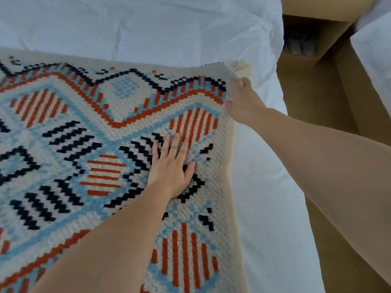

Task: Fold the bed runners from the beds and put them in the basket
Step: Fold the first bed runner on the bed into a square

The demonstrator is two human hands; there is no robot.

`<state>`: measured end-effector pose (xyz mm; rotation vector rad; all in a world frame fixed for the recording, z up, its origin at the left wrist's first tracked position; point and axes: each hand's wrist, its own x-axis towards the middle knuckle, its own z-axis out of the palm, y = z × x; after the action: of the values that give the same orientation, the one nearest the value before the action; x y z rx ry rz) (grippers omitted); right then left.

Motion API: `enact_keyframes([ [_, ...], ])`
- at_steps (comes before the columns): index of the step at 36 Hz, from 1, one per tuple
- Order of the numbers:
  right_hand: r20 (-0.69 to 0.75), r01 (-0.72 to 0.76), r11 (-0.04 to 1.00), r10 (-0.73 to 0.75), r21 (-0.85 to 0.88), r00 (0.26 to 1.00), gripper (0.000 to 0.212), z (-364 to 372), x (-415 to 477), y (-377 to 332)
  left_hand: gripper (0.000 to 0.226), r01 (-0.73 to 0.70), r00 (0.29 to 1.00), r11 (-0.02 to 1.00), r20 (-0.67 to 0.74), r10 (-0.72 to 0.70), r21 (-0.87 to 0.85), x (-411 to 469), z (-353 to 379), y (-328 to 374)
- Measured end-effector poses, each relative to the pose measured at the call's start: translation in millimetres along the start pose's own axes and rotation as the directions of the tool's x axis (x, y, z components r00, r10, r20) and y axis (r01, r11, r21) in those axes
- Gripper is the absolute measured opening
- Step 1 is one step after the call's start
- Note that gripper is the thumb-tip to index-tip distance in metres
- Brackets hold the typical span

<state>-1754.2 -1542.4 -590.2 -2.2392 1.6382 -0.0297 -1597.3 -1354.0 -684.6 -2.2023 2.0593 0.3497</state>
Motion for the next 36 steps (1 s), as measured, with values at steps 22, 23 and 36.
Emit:
enact_keyframes([
  [22, -0.008, 0.07, 0.993, -0.069, 0.092, 0.998, 0.019, 2.6, -56.6, -24.0, 0.069, 0.03, 0.997, 0.983, 0.07, -0.017, -0.183, -28.6, -50.2, -8.6],
  [23, 0.005, 0.092, 0.991, -0.093, 0.099, 0.996, 0.019, -0.5, -67.6, -27.4, 0.069, 0.041, 0.998, 0.982, 0.046, -0.034, -0.185, -35.5, -60.3, -11.0],
  [36, 0.19, 0.245, 0.965, -0.26, 0.095, 0.947, 0.012, -26.4, -207.2, -87.2, 0.012, 0.055, 0.998, 0.964, -0.023, -0.063, -0.259, -99.7, -152.5, -21.8],
])
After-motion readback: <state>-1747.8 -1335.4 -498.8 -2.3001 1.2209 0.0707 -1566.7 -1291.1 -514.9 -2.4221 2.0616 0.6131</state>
